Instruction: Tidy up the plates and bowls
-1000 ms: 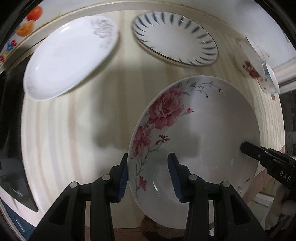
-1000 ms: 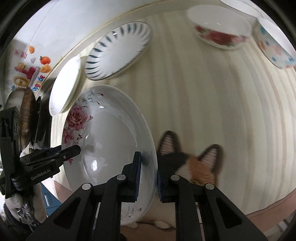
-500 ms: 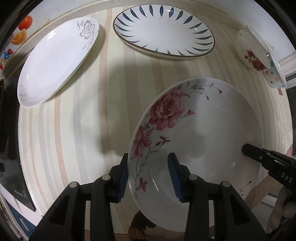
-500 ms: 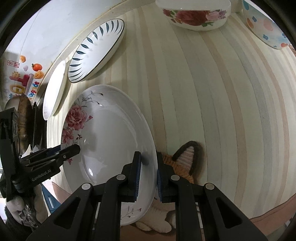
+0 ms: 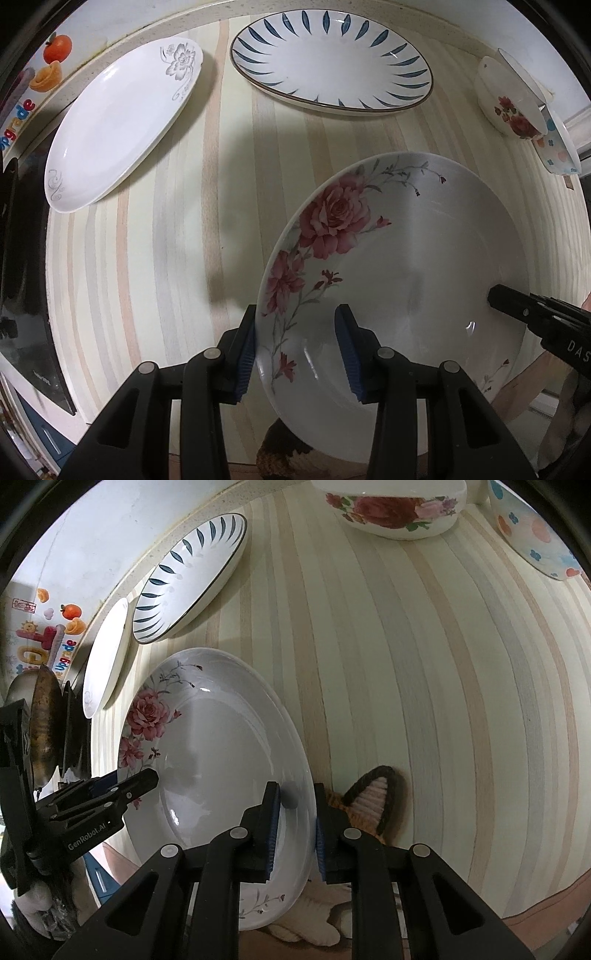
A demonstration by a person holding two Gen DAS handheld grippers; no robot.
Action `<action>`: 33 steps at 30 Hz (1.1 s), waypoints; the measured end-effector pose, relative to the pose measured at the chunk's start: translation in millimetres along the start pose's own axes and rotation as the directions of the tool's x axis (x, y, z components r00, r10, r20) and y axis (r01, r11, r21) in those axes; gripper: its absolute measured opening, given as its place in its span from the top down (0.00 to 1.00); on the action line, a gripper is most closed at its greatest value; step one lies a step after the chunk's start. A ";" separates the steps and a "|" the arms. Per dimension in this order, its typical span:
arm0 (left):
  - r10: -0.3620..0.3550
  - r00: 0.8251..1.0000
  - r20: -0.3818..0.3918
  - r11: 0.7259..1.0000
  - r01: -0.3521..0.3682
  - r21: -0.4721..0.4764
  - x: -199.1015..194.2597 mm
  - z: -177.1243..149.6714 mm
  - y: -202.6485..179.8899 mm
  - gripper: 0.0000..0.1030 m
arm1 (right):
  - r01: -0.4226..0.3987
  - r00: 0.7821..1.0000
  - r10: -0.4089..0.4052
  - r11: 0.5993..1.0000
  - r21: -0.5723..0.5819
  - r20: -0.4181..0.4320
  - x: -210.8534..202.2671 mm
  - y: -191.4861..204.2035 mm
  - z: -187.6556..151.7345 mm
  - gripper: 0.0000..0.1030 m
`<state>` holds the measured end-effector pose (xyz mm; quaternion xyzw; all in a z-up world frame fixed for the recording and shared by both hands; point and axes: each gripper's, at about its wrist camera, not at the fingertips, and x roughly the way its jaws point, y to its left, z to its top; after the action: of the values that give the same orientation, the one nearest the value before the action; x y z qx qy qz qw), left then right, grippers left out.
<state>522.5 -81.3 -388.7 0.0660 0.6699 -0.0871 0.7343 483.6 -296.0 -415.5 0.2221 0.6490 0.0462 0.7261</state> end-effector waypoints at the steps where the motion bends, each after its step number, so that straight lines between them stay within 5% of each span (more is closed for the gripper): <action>1: 0.019 1.000 0.023 1.000 -0.019 -0.002 -8.0 0.3 2.2 0.63 | 0.011 1.000 -0.011 1.000 0.008 0.005 -3.1 0.4 1.0 0.81; 7: 0.106 0.978 0.181 0.993 -0.095 -0.069 -65.5 5.3 39.2 0.62 | 0.049 0.992 -0.046 0.998 -0.026 0.115 -47.4 29.4 13.2 0.78; 12: 0.162 0.958 0.235 0.980 -0.127 -0.154 -90.3 16.5 87.4 0.62 | 0.026 0.990 -0.008 0.991 -0.129 0.140 -56.9 89.7 39.1 0.64; 23: 0.087 0.985 0.148 0.929 -0.027 -0.368 -48.6 49.2 180.1 0.62 | 0.011 0.998 0.019 0.900 -0.435 0.064 20.6 252.2 135.4 0.59; 33: 0.026 0.993 0.111 0.904 0.024 -0.427 -13.1 78.8 211.0 0.62 | 0.017 1.000 -0.018 0.850 -0.527 0.004 96.0 301.8 214.9 0.59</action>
<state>643.6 108.3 -372.4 -0.1015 0.6296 0.0586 0.7680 772.0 -47.6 -375.9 0.0087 0.6140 0.2157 0.7592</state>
